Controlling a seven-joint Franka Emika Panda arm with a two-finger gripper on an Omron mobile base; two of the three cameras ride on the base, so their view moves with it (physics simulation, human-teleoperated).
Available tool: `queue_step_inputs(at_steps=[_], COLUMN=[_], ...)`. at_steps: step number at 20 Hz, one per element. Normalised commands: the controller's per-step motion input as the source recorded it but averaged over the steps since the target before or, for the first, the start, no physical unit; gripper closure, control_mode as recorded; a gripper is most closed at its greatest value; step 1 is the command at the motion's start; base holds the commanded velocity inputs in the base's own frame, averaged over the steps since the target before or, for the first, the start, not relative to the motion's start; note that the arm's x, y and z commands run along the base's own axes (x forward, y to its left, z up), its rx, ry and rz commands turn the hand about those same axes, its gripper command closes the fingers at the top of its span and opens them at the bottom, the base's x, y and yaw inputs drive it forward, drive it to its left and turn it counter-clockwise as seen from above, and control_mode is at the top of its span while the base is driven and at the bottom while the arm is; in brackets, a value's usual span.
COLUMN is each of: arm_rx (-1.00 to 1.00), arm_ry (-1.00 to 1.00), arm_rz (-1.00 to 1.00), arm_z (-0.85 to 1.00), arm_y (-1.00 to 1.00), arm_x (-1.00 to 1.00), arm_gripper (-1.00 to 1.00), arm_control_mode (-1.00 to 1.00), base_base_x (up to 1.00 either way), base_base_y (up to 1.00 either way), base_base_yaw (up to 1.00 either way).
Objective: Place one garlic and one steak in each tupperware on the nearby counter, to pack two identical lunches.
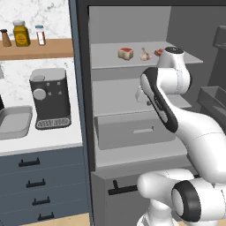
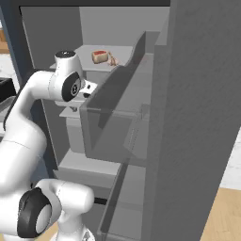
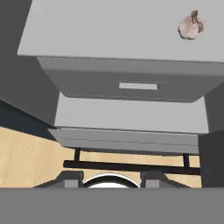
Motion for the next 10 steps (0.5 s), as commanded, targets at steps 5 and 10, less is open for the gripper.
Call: queue_step_inputs(at_steps=[5, 10], arm_rx=[0.00, 0.03], arm_ry=[-0.12, -0.13], arm_rz=[-0.04, -0.12], arm_z=[-0.01, 0.00], arm_y=[-0.28, -0.78], arm_x=[0.00, 0.40], arm_gripper=[-1.00, -1.00], arm_control_mode=[-1.00, -1.00], base_base_x=[0.00, 0.00], base_base_y=[0.00, 0.00], base_base_yaw=[0.00, 0.00])
